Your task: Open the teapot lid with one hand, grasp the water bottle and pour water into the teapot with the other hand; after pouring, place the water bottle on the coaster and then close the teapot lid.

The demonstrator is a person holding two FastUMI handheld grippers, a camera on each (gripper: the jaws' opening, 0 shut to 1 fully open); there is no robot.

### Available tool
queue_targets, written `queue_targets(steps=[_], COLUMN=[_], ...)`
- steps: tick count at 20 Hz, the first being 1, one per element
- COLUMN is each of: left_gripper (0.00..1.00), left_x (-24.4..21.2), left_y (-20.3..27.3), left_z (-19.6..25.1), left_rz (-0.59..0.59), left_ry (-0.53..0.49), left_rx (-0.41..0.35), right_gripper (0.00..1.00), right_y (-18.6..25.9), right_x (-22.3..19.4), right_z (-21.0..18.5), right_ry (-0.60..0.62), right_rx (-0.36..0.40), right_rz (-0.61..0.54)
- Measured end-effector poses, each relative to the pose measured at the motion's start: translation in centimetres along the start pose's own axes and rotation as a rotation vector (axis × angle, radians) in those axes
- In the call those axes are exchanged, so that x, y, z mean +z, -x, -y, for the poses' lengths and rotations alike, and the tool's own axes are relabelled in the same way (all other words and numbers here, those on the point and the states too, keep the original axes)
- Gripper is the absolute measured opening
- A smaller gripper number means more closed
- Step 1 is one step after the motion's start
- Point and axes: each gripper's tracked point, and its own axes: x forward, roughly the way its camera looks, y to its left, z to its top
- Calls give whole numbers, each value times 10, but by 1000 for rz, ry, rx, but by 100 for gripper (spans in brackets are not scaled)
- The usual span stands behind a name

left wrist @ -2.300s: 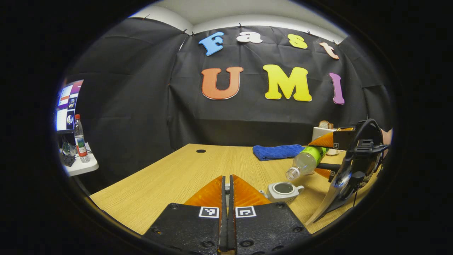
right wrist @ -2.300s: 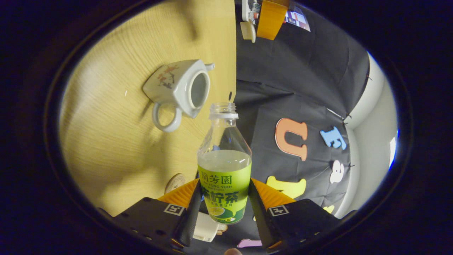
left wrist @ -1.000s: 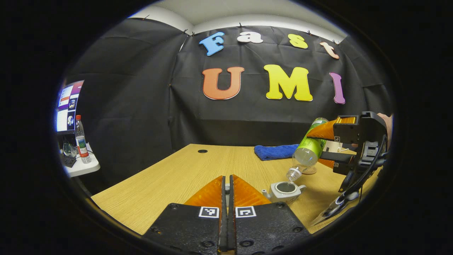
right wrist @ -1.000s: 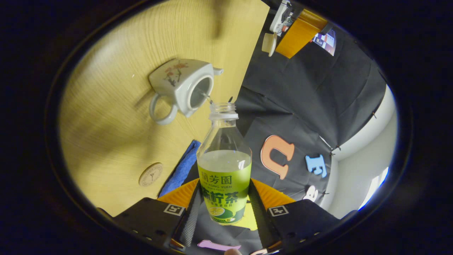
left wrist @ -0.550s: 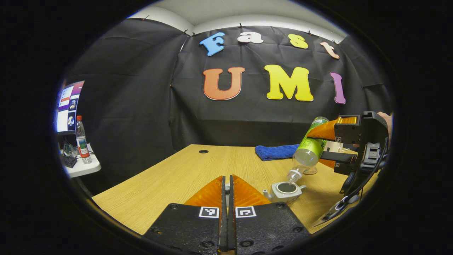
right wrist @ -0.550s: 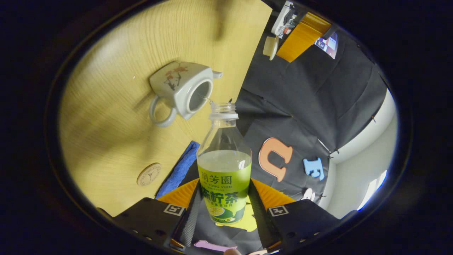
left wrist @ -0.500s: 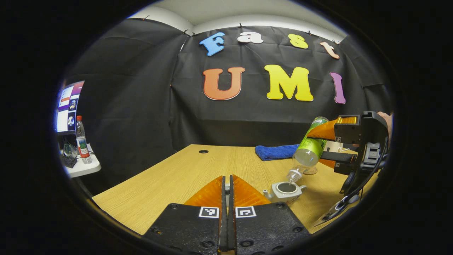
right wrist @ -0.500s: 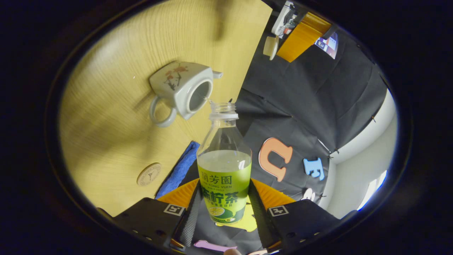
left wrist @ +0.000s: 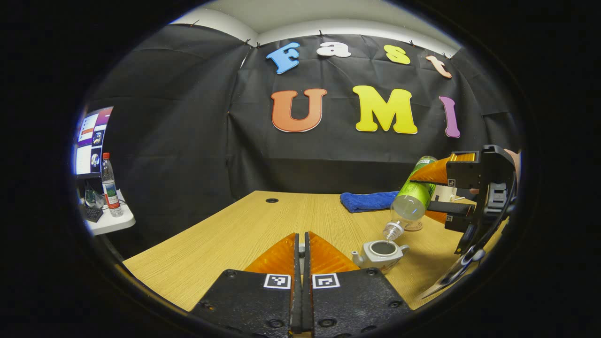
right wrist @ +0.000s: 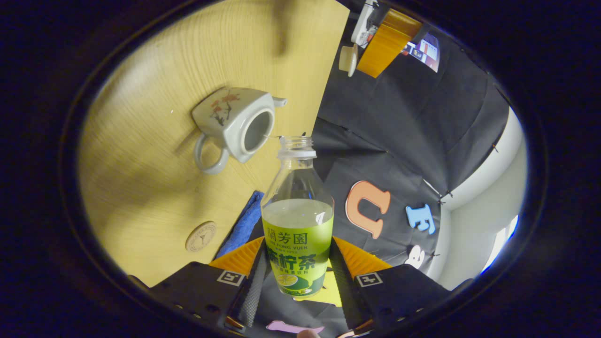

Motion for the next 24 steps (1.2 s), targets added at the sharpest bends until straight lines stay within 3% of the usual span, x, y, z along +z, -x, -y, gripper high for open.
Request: queue_targets(steps=[4, 9, 11, 15, 19, 21, 24], left_gripper=[3, 3, 3, 3, 3, 3, 3], left_x=[4, 11, 16, 26, 25, 24, 30], left_y=[1, 5, 6, 10, 8, 9, 12], left_z=[-1, 7, 17, 43, 65, 68, 68], left_rz=[9, 15, 22, 33, 24, 21, 32], left_ry=[-5, -23, -25, -46, -35, -40, -33], left_rx=[4, -5, -20, -59, -106, -111, -120], right_gripper=[71, 71, 71, 71, 72, 72, 71], right_y=[1, 10, 15, 17, 5, -8, -38], right_x=[3, -12, -25, -55, -98, -107, -109], right_z=[-13, -9, -8, -13, -2, -4, -41], right_ry=[-192, -514, -707, -1215, -1692, -1838, -1974], right_rx=[68, 75, 84, 137, 78, 62, 133], right_rz=[15, 15, 5, -39, -65, -52, -87])
